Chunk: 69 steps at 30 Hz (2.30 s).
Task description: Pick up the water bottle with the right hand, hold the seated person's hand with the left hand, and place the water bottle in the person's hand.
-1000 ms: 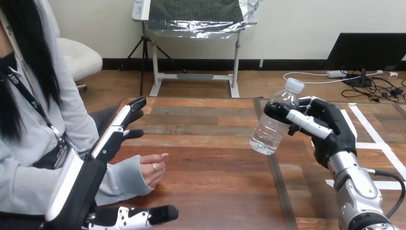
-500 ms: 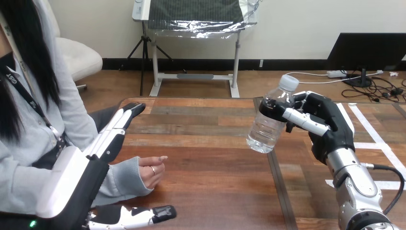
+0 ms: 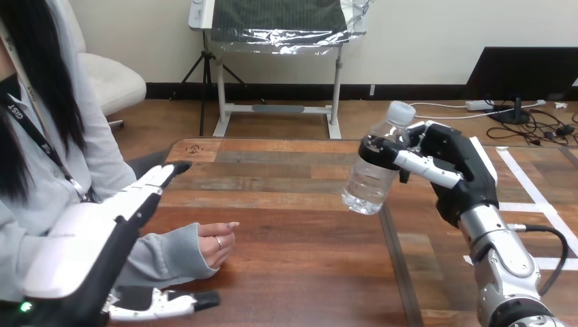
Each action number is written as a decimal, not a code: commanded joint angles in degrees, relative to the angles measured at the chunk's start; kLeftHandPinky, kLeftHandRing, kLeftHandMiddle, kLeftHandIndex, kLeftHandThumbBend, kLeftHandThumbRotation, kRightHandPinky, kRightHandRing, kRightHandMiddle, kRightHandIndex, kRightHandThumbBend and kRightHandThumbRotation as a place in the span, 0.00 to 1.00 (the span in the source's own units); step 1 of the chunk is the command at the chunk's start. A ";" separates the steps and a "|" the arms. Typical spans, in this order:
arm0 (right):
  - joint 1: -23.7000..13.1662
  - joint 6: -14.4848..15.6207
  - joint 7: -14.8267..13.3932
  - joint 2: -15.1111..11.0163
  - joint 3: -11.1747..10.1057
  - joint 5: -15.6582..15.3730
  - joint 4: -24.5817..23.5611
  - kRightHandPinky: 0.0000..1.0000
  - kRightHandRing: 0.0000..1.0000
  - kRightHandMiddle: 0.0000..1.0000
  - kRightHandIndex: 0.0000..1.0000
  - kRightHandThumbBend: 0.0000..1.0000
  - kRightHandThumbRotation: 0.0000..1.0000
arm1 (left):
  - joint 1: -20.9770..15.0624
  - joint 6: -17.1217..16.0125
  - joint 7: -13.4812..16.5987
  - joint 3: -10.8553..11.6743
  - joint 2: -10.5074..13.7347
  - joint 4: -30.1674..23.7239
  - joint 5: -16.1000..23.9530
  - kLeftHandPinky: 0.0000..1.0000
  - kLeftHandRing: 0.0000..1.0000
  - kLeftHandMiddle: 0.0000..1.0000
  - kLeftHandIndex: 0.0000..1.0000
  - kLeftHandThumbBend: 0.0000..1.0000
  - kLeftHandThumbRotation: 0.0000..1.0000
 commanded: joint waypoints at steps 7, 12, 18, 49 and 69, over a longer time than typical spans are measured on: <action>-3.29 -3.67 5.82 1.98 -0.72 4.46 -5.59 0.14 0.18 0.28 0.32 0.63 0.00 | -6.23 3.37 0.91 -0.09 7.85 0.31 3.43 0.80 0.86 0.87 0.87 1.00 0.31; -3.39 -3.48 8.16 2.42 -0.96 6.24 -6.54 0.12 0.16 0.26 0.30 0.62 0.00 | -8.20 4.12 1.30 -1.04 10.46 2.97 4.49 0.76 0.83 0.84 0.84 1.00 0.29; -3.47 -3.31 9.54 2.52 -0.73 7.25 -7.56 0.11 0.14 0.24 0.30 0.61 0.00 | -10.77 4.76 1.97 -2.56 13.24 6.81 6.36 0.74 0.80 0.81 0.82 1.00 0.30; -4.46 -2.79 7.80 2.65 1.11 5.48 -6.26 0.12 0.16 0.26 0.32 0.58 0.00 | -18.92 7.84 3.42 -12.18 20.08 18.00 9.28 0.60 0.65 0.68 0.72 1.00 0.19; -6.67 1.44 5.26 3.44 2.21 3.53 -3.28 0.13 0.17 0.28 0.32 0.61 0.00 | -20.49 7.02 4.52 -16.31 21.49 19.70 9.15 0.51 0.55 0.60 0.64 1.00 0.19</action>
